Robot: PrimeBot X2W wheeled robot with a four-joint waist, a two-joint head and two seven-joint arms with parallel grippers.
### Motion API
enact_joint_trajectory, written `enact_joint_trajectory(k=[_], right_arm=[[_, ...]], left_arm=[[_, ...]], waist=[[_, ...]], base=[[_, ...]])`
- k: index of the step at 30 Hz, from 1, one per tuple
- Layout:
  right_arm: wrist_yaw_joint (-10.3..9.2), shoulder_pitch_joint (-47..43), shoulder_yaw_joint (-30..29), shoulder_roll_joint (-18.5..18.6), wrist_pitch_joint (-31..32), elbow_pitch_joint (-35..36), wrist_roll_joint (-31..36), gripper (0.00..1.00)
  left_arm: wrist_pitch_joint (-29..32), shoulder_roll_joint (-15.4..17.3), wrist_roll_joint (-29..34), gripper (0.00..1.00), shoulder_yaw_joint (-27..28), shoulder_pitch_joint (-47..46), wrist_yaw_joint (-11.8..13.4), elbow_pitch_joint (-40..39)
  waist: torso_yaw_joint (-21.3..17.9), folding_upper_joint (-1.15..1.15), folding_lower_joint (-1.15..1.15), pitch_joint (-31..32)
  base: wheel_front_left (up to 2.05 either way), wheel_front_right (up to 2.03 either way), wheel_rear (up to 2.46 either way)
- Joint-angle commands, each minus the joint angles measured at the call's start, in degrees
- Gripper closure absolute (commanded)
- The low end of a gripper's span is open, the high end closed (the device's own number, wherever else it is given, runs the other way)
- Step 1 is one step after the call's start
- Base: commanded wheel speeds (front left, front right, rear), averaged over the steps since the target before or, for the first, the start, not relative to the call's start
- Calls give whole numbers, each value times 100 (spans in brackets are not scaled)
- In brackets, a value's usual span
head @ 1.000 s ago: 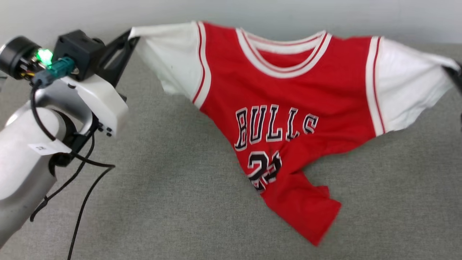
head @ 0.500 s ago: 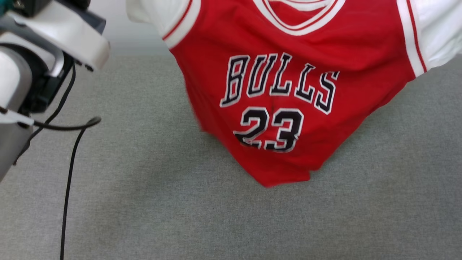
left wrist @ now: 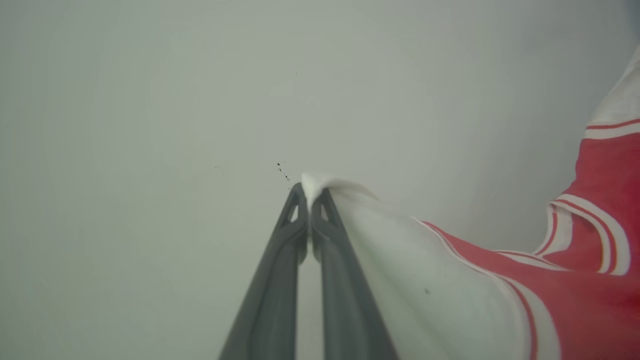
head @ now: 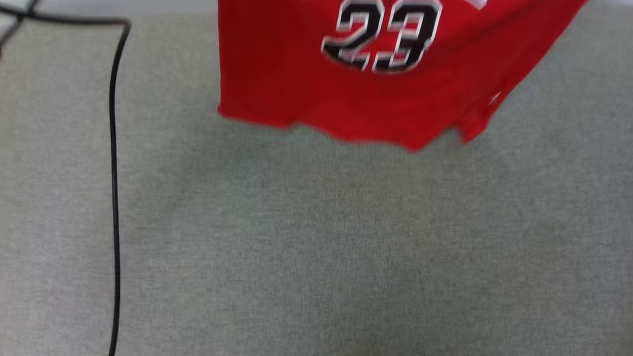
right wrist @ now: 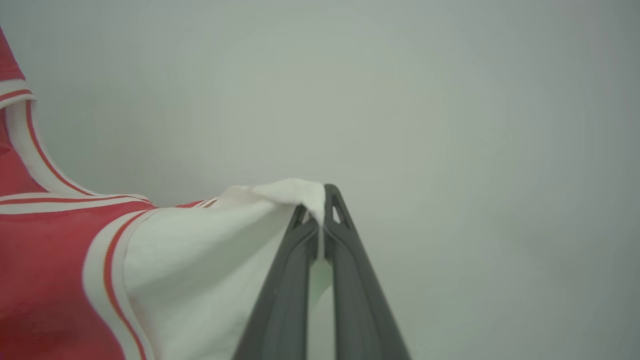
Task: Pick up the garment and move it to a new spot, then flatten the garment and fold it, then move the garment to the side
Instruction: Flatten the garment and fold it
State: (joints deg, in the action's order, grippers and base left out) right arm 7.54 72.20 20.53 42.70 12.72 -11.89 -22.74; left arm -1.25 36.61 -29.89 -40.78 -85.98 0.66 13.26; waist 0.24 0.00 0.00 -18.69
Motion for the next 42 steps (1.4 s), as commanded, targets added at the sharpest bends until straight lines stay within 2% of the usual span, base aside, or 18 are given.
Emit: enact_joint_trajectory(k=[1,10,11,17,28,31,42], right_arm=[[-9,403,43,-95,-103,-210,98,100],[-10,2446,248,-588,-879,-1637,637,100],[-9,2844,350,-722,-1056,-2046,694,100],[-9,3188,625,-948,-1378,-2688,666,100],[-9,2208,1263,-1143,-2183,-3079,139,100],[-10,1629,1429,-1172,-2372,-3048,-105,100],[-10,-889,1783,-1015,-2608,-2379,-754,100]], left_arm=[[-55,-78,91,100,35,-324,-48,223],[-556,-552,347,100,172,-1838,-260,1492],[-673,-636,351,100,190,-2128,-323,1806],[-899,-745,292,100,179,-2046,-310,2102],[-1319,-676,77,100,155,-822,-313,2073],[-1369,-575,-20,100,158,-121,-286,1923],[-1404,-171,-477,100,582,3048,281,534]], waist=[[-46,0,0,-401],[-167,0,0,-1049],[-189,0,0,-1197],[-153,0,0,-1455],[-114,0,0,-1254],[-128,0,0,-1028],[-216,0,0,-129]], base=[[0,0,0],[0,0,0],[0,0,0],[0,0,0],[0,0,0],[0,0,0],[0,0,0]])
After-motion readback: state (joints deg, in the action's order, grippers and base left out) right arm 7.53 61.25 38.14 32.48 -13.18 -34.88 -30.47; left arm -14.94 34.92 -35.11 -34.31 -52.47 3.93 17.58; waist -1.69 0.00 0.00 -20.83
